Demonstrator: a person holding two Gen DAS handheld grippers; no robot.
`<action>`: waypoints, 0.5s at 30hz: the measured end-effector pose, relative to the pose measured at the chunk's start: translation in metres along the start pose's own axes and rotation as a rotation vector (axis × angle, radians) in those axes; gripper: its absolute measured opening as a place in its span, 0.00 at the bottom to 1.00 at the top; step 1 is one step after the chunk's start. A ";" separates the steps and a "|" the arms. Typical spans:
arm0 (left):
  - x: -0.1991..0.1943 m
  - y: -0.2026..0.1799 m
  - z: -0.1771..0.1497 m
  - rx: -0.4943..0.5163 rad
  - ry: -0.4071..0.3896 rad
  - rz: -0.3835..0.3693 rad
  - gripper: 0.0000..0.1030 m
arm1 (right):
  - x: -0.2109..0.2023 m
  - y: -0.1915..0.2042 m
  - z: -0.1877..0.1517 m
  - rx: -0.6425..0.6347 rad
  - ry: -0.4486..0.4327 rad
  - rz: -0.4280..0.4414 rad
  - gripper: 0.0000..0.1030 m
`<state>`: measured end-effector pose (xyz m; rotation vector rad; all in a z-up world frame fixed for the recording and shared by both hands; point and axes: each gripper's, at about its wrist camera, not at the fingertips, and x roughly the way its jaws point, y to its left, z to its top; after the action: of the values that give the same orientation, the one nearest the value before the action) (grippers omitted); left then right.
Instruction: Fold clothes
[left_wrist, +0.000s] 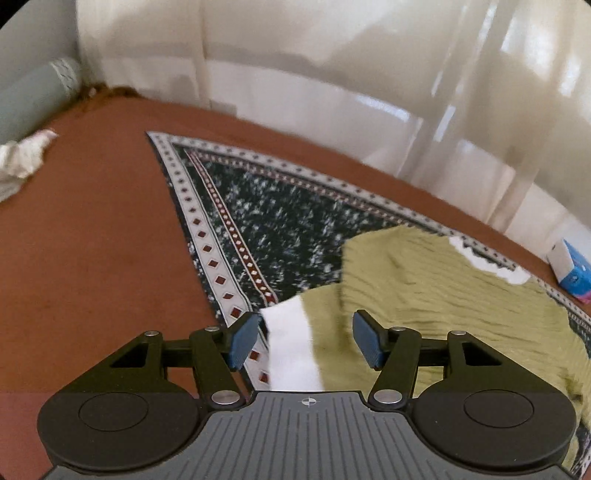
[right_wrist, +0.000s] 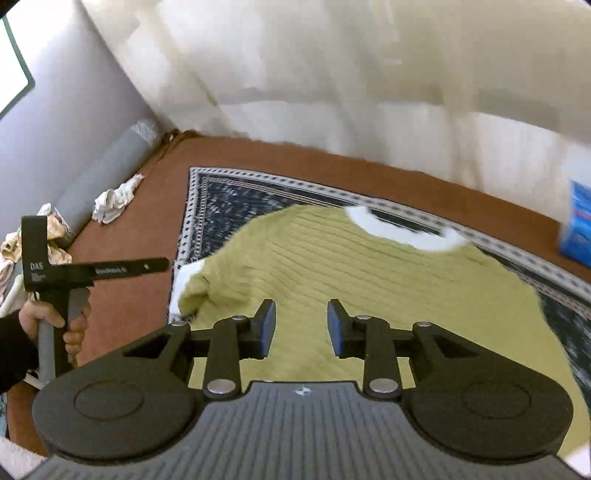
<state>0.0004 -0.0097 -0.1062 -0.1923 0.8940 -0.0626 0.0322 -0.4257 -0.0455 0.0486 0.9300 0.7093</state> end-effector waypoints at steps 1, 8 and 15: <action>0.009 0.007 0.002 -0.005 0.016 -0.019 0.66 | 0.011 0.008 0.007 -0.002 0.010 -0.009 0.33; 0.059 0.039 0.006 -0.038 0.139 -0.218 0.62 | 0.088 0.060 0.056 -0.025 0.088 -0.110 0.35; 0.068 0.051 0.010 -0.056 0.173 -0.310 0.38 | 0.146 0.082 0.092 -0.008 0.154 -0.161 0.35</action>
<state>0.0499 0.0329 -0.1621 -0.3814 1.0327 -0.3473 0.1143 -0.2541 -0.0666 -0.0882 1.0654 0.5732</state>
